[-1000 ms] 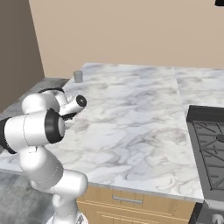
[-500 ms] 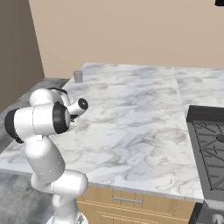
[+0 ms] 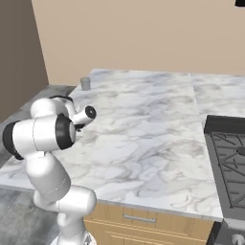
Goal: Open the freezer door, pick up the ice cube tray from the freezer, and place it on the dining counter.
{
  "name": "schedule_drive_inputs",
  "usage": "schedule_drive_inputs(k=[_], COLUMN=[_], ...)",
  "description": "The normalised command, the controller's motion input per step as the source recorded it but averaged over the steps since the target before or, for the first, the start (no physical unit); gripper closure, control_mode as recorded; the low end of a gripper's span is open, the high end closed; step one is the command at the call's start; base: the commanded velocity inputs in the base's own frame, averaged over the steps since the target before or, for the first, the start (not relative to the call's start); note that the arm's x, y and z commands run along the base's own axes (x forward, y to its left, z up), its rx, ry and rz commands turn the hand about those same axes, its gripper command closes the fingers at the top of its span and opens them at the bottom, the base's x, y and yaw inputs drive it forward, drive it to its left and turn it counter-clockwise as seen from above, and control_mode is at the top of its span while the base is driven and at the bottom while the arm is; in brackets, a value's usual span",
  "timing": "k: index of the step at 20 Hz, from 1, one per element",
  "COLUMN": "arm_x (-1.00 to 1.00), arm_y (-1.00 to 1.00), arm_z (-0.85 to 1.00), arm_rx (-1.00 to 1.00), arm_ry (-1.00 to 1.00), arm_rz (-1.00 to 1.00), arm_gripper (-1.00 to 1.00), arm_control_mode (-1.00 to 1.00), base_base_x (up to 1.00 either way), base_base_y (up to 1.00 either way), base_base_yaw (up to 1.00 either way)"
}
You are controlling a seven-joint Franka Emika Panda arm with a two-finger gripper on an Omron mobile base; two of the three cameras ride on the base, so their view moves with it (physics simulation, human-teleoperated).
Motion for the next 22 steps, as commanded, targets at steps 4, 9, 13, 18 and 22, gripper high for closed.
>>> schedule_drive_inputs(k=[4, 9, 13, 18, 22], arm_x=[0.00, -0.26, -0.57, -0.96, -1.00], arm_y=[0.00, -0.06, -0.18, -0.38, -0.47], arm_z=[0.53, 0.70, 0.74, 0.64, 0.56], arm_rx=[0.00, 0.00, 0.00, 0.00, 0.00], arm_ry=[0.00, 0.01, 0.05, 0.02, 0.01], arm_rz=[0.00, 0.00, 0.00, 0.00, -0.05], arm_gripper=[-1.00, -1.00, -1.00, -1.00, -1.00], arm_control_mode=[-1.00, -1.00, -1.00, -1.00, -1.00], base_base_x=[0.00, 0.00, 0.00, 0.00, 0.00], base_base_y=[0.00, 0.00, 0.00, 0.00, 0.00], base_base_yaw=[0.00, 0.00, 0.00, 0.00, 0.00])
